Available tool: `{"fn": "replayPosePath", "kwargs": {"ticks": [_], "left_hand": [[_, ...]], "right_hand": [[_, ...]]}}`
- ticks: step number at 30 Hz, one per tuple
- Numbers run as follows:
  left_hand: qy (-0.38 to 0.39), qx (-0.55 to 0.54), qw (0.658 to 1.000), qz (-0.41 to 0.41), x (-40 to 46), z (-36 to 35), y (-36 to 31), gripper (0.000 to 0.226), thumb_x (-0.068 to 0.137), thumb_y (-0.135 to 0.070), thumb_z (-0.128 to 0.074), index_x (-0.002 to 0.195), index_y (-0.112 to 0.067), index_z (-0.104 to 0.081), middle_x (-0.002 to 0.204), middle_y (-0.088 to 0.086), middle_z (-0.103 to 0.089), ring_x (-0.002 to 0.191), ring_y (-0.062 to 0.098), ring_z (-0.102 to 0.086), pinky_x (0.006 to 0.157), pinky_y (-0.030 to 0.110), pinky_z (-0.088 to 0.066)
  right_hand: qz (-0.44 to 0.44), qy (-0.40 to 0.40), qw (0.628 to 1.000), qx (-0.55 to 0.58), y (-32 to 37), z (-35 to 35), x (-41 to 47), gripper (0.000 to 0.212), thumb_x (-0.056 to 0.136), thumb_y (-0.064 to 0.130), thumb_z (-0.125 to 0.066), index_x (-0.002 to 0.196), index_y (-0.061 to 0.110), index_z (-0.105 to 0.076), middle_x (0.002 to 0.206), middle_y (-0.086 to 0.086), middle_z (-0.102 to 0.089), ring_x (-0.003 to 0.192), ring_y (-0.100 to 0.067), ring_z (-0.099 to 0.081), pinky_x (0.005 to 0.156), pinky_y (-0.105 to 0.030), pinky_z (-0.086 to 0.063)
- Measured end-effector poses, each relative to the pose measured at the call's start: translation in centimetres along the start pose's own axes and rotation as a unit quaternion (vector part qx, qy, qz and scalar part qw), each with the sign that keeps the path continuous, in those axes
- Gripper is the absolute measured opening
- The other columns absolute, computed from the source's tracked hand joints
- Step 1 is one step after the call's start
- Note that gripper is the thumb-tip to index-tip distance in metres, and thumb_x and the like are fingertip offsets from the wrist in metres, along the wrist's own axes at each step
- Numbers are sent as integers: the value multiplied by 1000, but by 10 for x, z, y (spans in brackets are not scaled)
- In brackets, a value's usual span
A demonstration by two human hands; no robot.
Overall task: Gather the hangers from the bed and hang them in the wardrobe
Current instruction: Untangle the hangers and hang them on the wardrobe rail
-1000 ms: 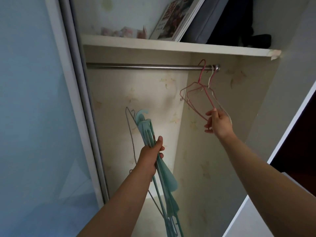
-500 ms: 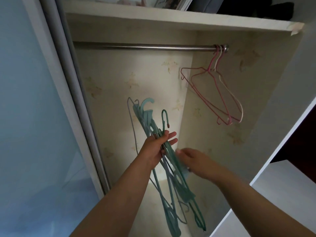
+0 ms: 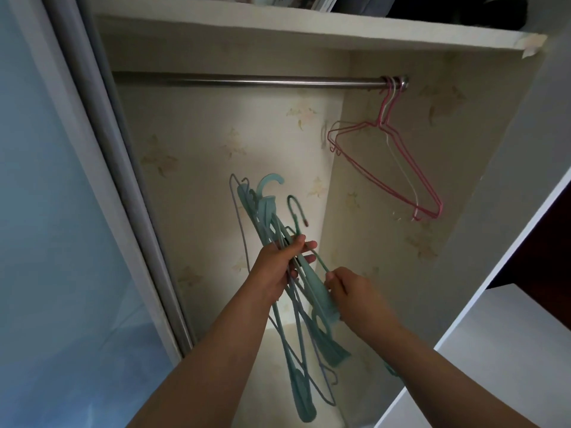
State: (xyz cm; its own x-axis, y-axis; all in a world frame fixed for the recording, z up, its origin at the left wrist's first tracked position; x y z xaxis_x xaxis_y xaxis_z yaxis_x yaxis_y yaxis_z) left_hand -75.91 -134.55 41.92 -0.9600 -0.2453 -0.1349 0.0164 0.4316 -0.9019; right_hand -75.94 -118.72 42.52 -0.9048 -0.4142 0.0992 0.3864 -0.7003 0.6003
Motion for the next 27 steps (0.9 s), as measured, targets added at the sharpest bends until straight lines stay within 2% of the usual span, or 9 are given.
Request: {"fn": "replayPosePath", "kwargs": {"ticks": [2,5,9,13,17,21,24,25,27], "left_hand": [[-26,28,999,11,0,5,1,19,95,-23,-59,109,-11,-64,94,0,-76,68,9,-69,56,23,-40],[-64,13,998,23,2,17,4,15,96,-26,-58,101,-13,-62,93,-1,-76,52,6,-57,61,24,-40],[-103,17,994,-14,2,19,-2,18,91,-35,-64,99,-19,-62,96,-7,-75,45,2,-50,60,25,-42],[-29,16,999,-25,8,8,-13,31,89,-33,-66,119,-28,-59,106,-2,-74,58,6,-54,62,23,-44],[9,101,995,-14,8,-2,-9,33,84,-27,-73,115,-33,-65,108,-5,-71,55,5,-52,59,21,-46],[-56,126,990,-28,10,3,-9,13,82,-18,-75,93,-21,-73,82,-2,-68,47,7,-47,53,23,-46],[-65,98,993,-11,9,6,-14,5,85,-17,-72,83,-14,-68,78,-1,-73,44,7,-42,48,21,-41],[-53,85,995,-2,8,6,-16,7,87,-19,-70,86,-12,-67,78,0,-74,43,7,-41,45,18,-39],[-12,70,997,24,2,7,-18,13,90,-22,-66,87,-10,-65,76,-1,-73,39,4,-38,39,15,-34]], "right_hand": [[-18,-24,999,11,-5,5,1,31,101,36,-33,90,21,-58,67,5,-66,65,-17,-66,71,-37,-55],[-22,-69,997,-31,-13,20,7,31,101,36,-33,99,22,-61,89,-3,-69,83,-27,-65,72,-33,-50],[-27,-40,996,-72,-17,31,13,28,101,32,-34,102,26,-62,99,-5,-69,92,-29,-64,79,-35,-51],[-13,-18,970,-241,-15,10,4,21,100,25,-36,114,21,-52,98,-6,-68,88,-29,-66,71,-33,-48],[3,-3,952,-305,-6,-16,-1,18,100,18,-33,110,13,-47,92,-7,-69,82,-29,-67,64,-31,-41],[38,58,970,-232,3,-23,-11,33,102,36,-28,111,16,-52,94,-7,-69,83,-26,-65,75,-32,-50],[7,93,993,-66,1,-15,-2,25,101,30,-36,110,25,-59,95,-2,-71,80,-17,-62,84,-33,-52],[12,59,997,-43,-3,-8,7,25,99,23,-38,117,25,-55,104,-1,-69,86,-16,-62,87,-34,-51],[59,15,995,-80,-14,5,27,49,92,11,-47,138,25,-37,132,-4,-50,116,-22,-52,96,-36,-45]]}}
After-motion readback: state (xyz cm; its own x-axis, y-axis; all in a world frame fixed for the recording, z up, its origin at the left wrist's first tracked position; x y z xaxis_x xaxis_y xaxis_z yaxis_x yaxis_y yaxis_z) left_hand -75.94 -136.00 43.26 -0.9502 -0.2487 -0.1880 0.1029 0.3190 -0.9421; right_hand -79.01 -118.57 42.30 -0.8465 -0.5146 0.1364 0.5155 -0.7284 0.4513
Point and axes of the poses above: each hand's wrist, its own x-axis towards the middle knuckle, its own z-axis out of the back of the hand, y = z × x, the point moved 4 cm from there along x, towards the middle knuckle
